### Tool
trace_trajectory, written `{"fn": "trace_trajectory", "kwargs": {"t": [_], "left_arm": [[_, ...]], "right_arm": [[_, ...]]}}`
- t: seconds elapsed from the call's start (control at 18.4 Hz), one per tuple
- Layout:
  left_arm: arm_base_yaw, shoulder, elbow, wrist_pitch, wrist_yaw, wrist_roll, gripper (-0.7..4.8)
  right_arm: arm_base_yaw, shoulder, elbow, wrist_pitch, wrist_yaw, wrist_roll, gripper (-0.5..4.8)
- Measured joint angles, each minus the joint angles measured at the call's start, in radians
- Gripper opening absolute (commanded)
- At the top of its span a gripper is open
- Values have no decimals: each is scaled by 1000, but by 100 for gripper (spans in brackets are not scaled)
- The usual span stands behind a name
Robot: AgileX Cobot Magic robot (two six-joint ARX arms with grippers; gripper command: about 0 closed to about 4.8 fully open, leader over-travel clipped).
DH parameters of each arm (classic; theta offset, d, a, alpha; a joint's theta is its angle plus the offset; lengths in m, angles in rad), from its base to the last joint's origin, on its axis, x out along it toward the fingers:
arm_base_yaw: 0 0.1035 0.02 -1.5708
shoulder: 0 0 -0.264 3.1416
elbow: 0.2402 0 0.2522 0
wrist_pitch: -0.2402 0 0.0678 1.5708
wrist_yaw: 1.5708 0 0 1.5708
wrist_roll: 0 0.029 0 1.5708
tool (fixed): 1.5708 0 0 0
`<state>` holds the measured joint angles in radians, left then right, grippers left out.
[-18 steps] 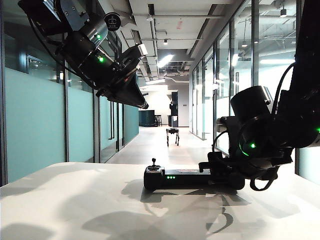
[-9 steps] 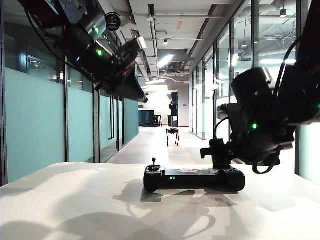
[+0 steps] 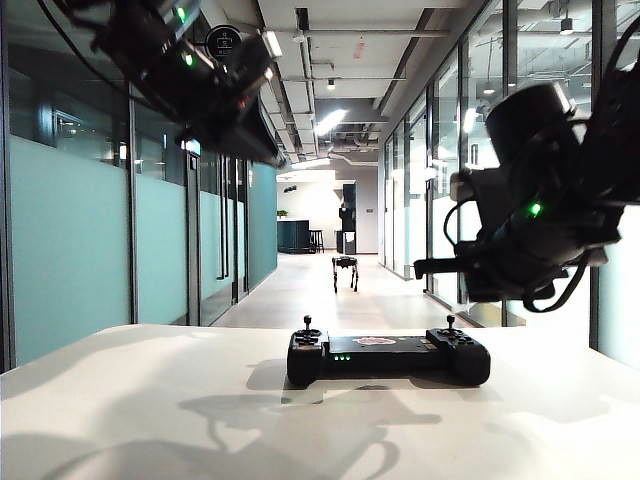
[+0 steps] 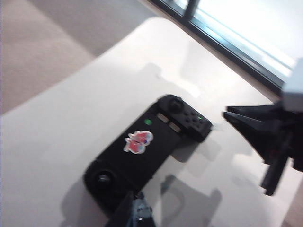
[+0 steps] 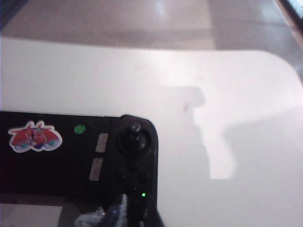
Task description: Push the left joystick on the remote control sitting on the white table forward to make the robot dog walk in a straight line until it approaches the door.
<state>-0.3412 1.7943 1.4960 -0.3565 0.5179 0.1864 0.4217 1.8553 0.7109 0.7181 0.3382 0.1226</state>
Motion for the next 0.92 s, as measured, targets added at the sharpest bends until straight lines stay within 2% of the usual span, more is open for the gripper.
{"fn": "trace_trajectory", "kwargs": {"t": [0.38, 0.54, 0.81, 0.92], "left_arm": [[-1, -117, 0, -91, -140, -3, -5], [0, -176, -13, -107, -168, -6, -5], [-2, -380, -218, -19, -288, -68, -6], [-2, -490, -370, 60, -359, -95, -5]], "right_arm": [[0, -65, -8, -55, 0, -2, -6], [0, -92, -8, -73, -1, -4, -6], [0, -154, -27, -109, -1, -13, -6], [0, -175, -39, -110, -1, -16, -6]]}}
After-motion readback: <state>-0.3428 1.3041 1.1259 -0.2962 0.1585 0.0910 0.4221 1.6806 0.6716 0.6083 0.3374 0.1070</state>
